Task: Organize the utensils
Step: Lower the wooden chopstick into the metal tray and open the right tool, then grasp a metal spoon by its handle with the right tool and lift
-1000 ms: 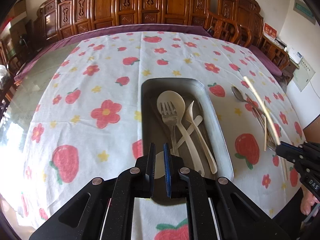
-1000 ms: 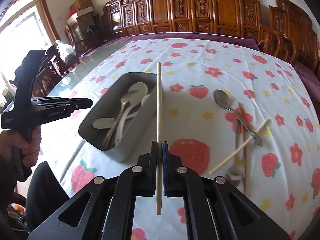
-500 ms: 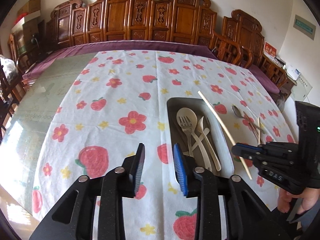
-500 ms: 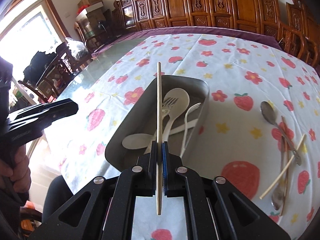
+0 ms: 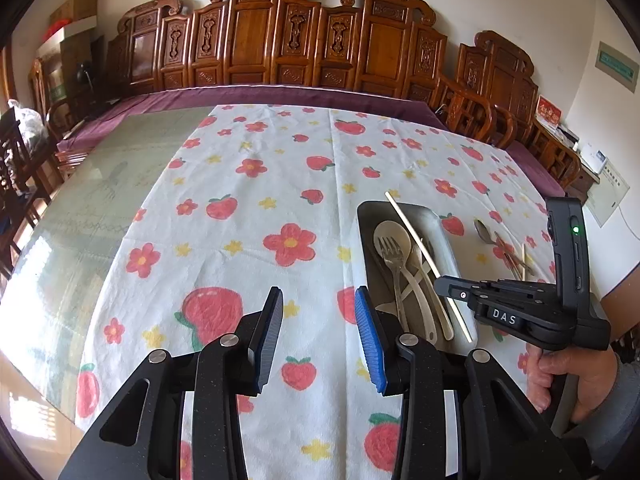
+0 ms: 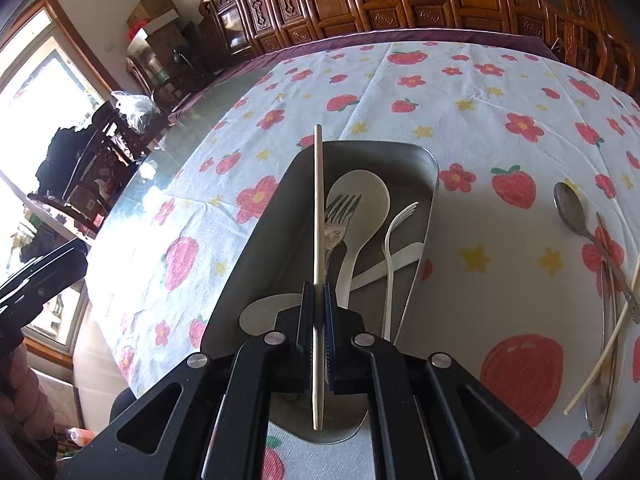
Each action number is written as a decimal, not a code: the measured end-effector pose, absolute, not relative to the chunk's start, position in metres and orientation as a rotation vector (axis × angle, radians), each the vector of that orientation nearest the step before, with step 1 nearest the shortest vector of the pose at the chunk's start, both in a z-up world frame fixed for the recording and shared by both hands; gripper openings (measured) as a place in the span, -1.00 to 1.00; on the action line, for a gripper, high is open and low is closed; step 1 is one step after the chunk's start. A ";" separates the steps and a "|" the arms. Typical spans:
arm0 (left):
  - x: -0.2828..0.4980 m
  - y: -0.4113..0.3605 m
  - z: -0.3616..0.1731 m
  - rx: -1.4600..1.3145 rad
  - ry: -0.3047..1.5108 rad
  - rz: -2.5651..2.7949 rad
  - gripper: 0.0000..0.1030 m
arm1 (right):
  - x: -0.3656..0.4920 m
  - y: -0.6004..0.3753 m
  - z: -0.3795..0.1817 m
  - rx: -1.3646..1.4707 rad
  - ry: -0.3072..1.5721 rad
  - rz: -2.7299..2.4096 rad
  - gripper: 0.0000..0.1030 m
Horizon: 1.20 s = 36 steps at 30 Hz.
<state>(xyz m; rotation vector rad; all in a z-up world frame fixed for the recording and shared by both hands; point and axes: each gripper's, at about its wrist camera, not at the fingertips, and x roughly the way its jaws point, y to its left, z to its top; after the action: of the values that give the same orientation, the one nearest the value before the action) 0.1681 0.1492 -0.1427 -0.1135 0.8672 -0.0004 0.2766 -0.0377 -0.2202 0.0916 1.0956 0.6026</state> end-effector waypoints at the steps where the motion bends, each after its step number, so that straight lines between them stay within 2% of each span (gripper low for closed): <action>1: 0.168 0.149 -0.143 -0.112 0.868 0.000 -0.32 | 0.277 -0.037 -0.222 0.097 1.100 0.605 -0.85; 11: 0.168 0.137 -0.134 -0.100 0.862 -0.009 -0.29 | 0.268 -0.052 -0.212 0.084 1.052 0.634 -0.82; 13: 0.168 0.131 -0.133 -0.095 0.858 -0.017 -0.16 | 0.261 -0.066 -0.204 0.074 1.028 0.629 -0.82; 15: 0.168 0.125 -0.131 -0.094 0.849 -0.026 0.17 | 0.254 -0.080 -0.197 0.061 1.008 0.617 -0.82; 21: 0.172 0.099 -0.136 -0.087 0.858 -0.059 0.34 | 0.232 -0.145 -0.192 0.014 0.971 0.533 -0.82; 31: 0.186 0.050 -0.147 -0.057 0.886 -0.111 0.37 | 0.237 -0.244 -0.201 0.001 0.972 0.371 -0.82; 33: 0.190 0.039 -0.150 -0.052 0.892 -0.122 0.38 | 0.239 -0.257 -0.204 0.002 0.974 0.355 -0.63; 36: 0.195 0.025 -0.154 -0.037 0.903 -0.140 0.39 | 0.244 -0.270 -0.210 -0.004 0.982 0.342 -0.58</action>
<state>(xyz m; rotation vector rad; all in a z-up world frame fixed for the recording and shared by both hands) 0.1950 0.0248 -0.1539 -0.0374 0.9028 -0.1399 0.2436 -0.2697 -0.2101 -0.0044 0.9824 0.3423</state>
